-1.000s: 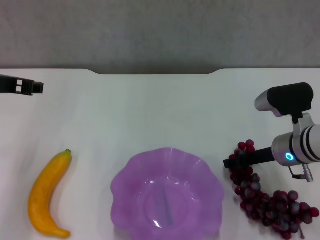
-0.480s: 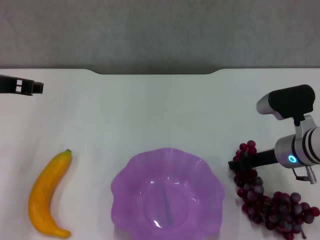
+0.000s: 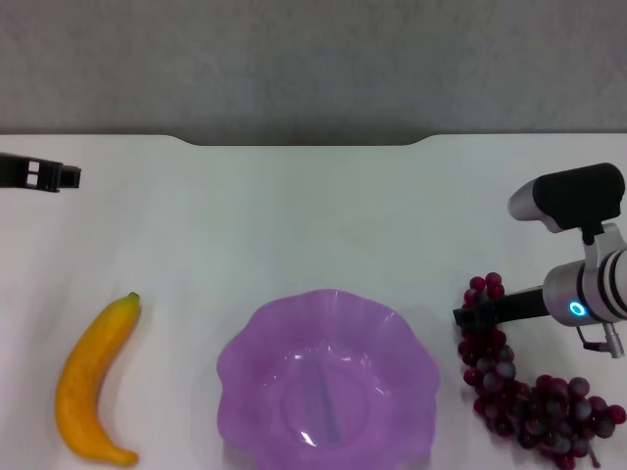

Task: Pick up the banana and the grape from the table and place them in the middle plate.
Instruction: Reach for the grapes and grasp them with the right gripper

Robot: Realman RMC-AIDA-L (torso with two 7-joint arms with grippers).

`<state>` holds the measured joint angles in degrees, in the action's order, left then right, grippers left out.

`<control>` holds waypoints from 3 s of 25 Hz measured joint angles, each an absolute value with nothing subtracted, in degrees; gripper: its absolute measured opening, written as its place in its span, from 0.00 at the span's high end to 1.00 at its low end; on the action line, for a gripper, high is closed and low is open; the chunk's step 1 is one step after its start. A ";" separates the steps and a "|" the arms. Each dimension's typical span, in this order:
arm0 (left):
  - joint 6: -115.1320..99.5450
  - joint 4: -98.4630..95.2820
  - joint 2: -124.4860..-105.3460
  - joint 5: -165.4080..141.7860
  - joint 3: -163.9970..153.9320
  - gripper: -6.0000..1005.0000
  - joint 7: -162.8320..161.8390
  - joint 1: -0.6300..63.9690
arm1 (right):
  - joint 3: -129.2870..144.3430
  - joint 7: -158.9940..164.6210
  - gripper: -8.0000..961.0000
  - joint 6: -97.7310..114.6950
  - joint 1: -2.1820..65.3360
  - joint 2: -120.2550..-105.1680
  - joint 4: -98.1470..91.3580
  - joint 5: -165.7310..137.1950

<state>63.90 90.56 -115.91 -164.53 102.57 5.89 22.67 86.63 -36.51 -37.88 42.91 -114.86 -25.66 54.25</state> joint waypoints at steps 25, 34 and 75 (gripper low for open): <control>64.43 89.81 -115.83 -164.53 103.19 0.32 6.15 23.03 | 84.67 -36.40 0.98 -42.26 39.00 -114.49 -34.27 53.56; 64.52 89.82 -115.80 -164.53 103.18 0.32 6.15 22.89 | 84.51 -35.86 0.73 -43.26 39.95 -114.43 -33.39 53.52; 64.51 88.43 -115.73 -164.53 103.18 0.33 6.15 23.81 | 83.24 -28.14 0.48 -48.26 40.00 -115.18 -38.17 43.82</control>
<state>64.51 88.43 -115.73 -164.53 103.18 6.15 23.81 83.24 -28.14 -48.26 40.00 -115.18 -38.17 43.82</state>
